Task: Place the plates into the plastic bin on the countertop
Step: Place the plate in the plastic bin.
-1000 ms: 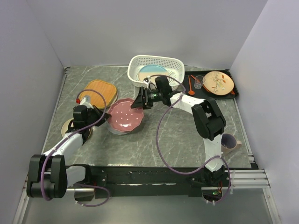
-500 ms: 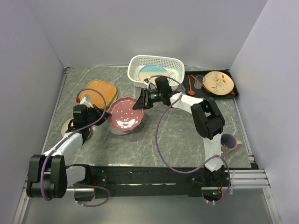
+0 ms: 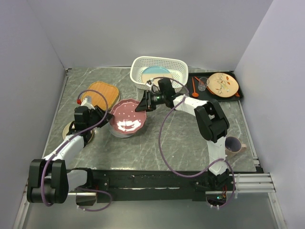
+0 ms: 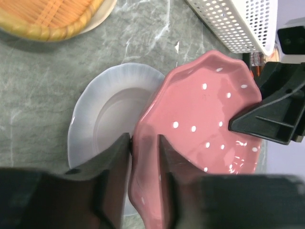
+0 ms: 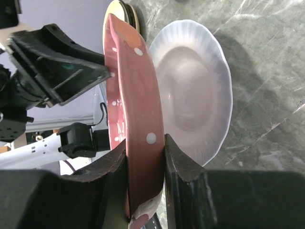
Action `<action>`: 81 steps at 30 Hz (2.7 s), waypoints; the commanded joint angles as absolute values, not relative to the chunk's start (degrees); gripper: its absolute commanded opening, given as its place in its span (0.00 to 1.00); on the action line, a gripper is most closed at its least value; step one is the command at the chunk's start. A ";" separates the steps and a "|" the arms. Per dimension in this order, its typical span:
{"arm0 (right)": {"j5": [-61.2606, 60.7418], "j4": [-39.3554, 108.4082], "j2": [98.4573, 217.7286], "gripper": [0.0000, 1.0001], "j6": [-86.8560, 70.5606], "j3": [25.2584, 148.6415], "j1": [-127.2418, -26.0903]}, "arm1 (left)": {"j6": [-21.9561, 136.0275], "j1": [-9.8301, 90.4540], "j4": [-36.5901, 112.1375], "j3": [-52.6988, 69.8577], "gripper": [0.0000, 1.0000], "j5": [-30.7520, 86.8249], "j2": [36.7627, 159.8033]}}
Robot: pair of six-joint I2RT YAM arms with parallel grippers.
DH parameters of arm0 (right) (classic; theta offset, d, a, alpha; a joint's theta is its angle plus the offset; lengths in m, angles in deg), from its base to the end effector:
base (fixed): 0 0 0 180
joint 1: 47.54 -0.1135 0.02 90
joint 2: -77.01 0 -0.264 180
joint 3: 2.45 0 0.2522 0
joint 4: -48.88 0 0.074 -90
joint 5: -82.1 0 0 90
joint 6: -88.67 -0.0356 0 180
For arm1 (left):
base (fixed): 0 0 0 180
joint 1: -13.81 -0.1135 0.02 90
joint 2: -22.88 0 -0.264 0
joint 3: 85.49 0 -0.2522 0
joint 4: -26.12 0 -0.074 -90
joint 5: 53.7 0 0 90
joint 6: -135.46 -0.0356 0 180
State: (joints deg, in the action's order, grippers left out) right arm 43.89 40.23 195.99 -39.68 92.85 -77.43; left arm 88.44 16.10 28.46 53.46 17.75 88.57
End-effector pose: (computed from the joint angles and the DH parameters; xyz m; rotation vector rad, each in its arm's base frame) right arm 0.3849 0.2535 0.1918 -0.4378 2.3095 1.6140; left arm 0.2359 -0.0208 0.2001 -0.5345 2.0478 -0.8143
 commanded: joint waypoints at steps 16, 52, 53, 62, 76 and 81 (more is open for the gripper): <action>47.56 44.35 194.61 0.00 -41.15 94.37 -78.30 | 88.08 16.71 23.79 49.81 0.99 17.31 84.31; 37.28 40.41 198.74 0.00 -44.93 112.54 -67.76 | 86.94 16.71 24.41 52.18 0.99 19.69 81.59; 37.19 39.70 199.35 0.00 -44.67 113.78 -67.32 | 86.94 16.71 24.50 52.27 0.99 19.77 81.59; 35.96 39.78 204.36 0.00 -48.70 123.45 -62.57 | 87.29 16.71 23.27 52.80 0.99 18.81 82.29; 32.88 38.64 208.85 0.00 -52.13 132.78 -60.11 | 86.85 16.71 22.56 53.15 0.99 17.75 83.52; 31.91 38.37 209.20 0.00 -52.13 133.74 -59.93 | 86.76 16.71 22.47 53.33 0.99 17.49 83.61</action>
State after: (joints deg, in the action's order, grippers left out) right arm 30.36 31.64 211.22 -49.10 128.37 -60.23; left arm 88.09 16.53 25.48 53.20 18.76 83.61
